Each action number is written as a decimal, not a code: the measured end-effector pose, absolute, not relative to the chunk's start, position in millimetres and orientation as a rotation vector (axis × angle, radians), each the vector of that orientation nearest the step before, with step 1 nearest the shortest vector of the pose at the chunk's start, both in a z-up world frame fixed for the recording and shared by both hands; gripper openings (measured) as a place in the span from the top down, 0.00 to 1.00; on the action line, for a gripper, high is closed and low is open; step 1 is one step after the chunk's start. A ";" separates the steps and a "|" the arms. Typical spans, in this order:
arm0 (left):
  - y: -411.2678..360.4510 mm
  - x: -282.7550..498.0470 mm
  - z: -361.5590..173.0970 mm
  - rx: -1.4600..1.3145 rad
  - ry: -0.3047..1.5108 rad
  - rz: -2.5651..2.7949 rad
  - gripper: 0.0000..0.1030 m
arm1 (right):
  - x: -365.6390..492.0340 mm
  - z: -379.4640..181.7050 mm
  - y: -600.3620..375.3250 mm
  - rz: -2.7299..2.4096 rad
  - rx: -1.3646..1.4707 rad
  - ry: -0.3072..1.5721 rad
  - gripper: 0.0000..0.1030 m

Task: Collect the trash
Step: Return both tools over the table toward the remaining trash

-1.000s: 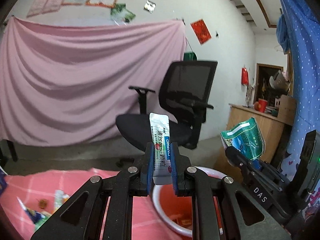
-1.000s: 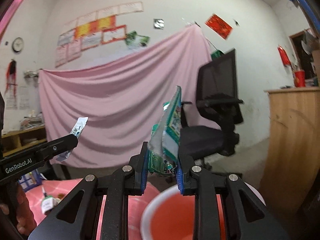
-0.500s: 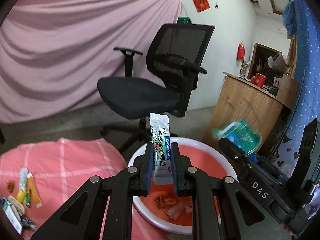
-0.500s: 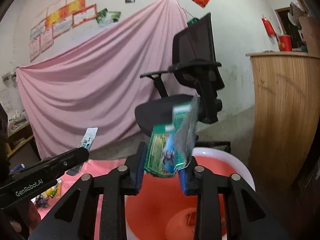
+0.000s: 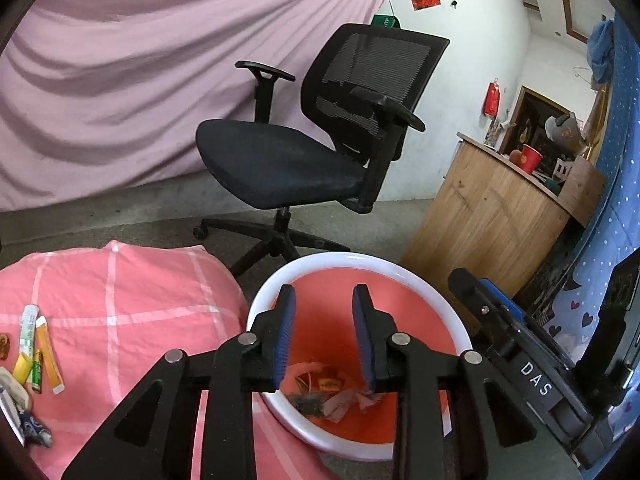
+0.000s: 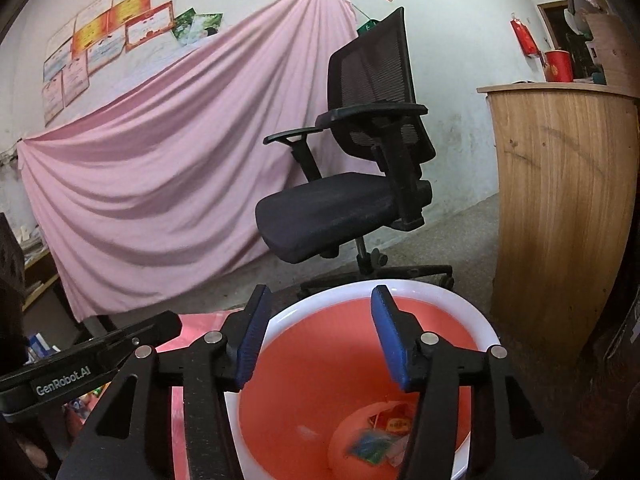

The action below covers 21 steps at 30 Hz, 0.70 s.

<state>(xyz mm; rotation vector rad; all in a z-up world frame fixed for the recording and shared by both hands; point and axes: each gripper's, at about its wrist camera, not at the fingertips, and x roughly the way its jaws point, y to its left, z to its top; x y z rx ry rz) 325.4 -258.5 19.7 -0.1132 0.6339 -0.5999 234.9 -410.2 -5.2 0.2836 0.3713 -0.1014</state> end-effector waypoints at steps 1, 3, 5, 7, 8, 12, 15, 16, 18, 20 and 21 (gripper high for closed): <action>-255.5 324.2 20.5 -0.115 0.630 -0.589 0.76 | 234.3 -4.3 -409.7 -0.101 0.285 0.365 0.47; -248.5 322.4 23.3 -0.122 0.622 -0.569 0.74 | 232.2 -1.1 -408.4 -0.100 0.288 0.345 0.36; -239.2 319.1 27.6 -0.133 0.607 -0.546 0.64 | 229.1 3.5 -404.7 -0.092 0.286 0.315 0.31; -225.7 313.3 34.5 -0.145 0.576 -0.511 0.58 | 227.5 7.7 -400.3 -0.082 0.277 0.292 0.30; -218.4 309.8 38.1 -0.148 0.559 -0.494 0.53 | 226.2 9.9 -397.6 -0.076 0.274 0.278 0.26; -189.5 294.3 51.1 -0.150 0.484 -0.416 0.30 | 219.5 19.8 -383.9 -0.039 0.277 0.202 0.12; -161.1 277.3 58.4 -0.161 0.402 -0.324 0.03 | 215.6 26.0 -369.2 -0.022 0.268 0.151 0.00; -149.3 269.3 61.2 -0.168 0.359 -0.285 0.03 | 214.2 28.5 -362.6 -0.010 0.261 0.134 0.00; -131.7 259.5 65.0 -0.169 0.316 -0.235 0.02 | 212.7 32.6 -350.4 0.023 0.248 0.110 0.00; -113.5 249.8 66.7 -0.167 0.288 -0.184 0.02 | 210.9 35.9 -336.2 0.051 0.228 0.085 0.00; -106.5 246.1 65.6 -0.166 0.280 -0.169 0.02 | 209.6 37.3 -330.3 0.060 0.220 0.075 0.00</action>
